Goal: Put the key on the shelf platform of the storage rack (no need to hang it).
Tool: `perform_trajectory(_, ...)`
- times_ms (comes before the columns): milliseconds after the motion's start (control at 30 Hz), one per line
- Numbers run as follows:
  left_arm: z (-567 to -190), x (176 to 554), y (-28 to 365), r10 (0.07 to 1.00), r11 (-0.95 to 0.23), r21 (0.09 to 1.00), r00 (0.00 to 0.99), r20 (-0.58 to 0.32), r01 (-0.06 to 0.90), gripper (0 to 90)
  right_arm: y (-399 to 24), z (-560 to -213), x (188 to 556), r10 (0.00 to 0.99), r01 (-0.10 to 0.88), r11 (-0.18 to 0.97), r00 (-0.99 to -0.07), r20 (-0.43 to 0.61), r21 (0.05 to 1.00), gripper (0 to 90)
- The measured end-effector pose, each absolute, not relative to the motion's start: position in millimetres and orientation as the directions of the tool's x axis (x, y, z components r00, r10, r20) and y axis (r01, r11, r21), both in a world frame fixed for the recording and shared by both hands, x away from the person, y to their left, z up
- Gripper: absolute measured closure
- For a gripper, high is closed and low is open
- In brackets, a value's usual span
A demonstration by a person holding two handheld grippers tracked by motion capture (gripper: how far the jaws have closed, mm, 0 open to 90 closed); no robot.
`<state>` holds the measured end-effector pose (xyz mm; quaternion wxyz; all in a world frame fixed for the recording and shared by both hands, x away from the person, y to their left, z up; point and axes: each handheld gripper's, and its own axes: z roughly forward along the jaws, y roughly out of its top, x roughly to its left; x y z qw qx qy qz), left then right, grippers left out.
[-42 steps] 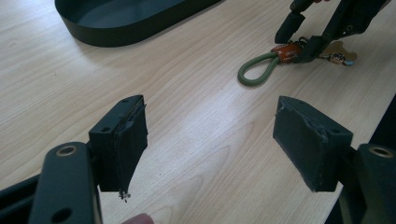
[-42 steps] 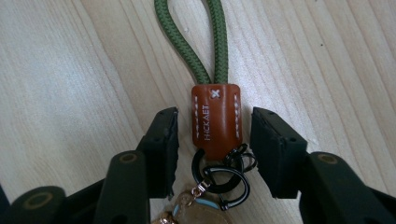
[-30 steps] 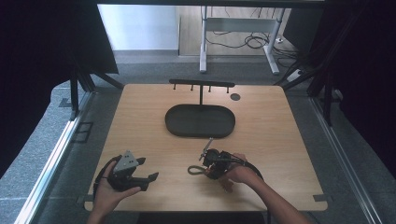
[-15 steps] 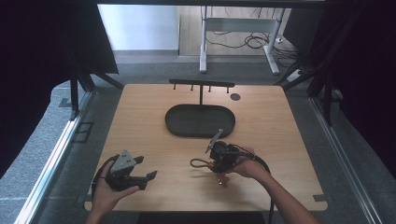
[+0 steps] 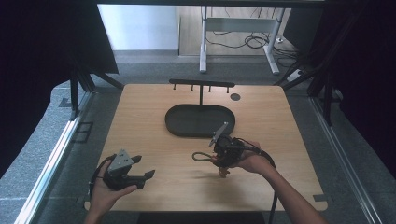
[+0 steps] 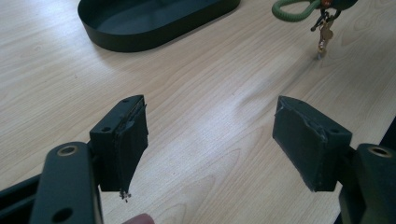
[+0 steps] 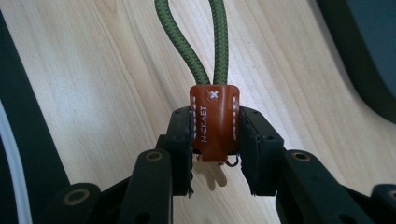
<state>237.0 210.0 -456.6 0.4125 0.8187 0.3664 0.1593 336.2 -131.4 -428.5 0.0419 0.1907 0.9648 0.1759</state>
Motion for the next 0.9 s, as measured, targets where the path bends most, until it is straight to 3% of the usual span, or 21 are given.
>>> perform_trajectory(900,-456,237,212,0.731,-0.388,0.794,0.681,-0.043,0.467,26.7,-130,-412,354,0.397,0.36,0.866,-0.917,-0.038,0.348,66.7)
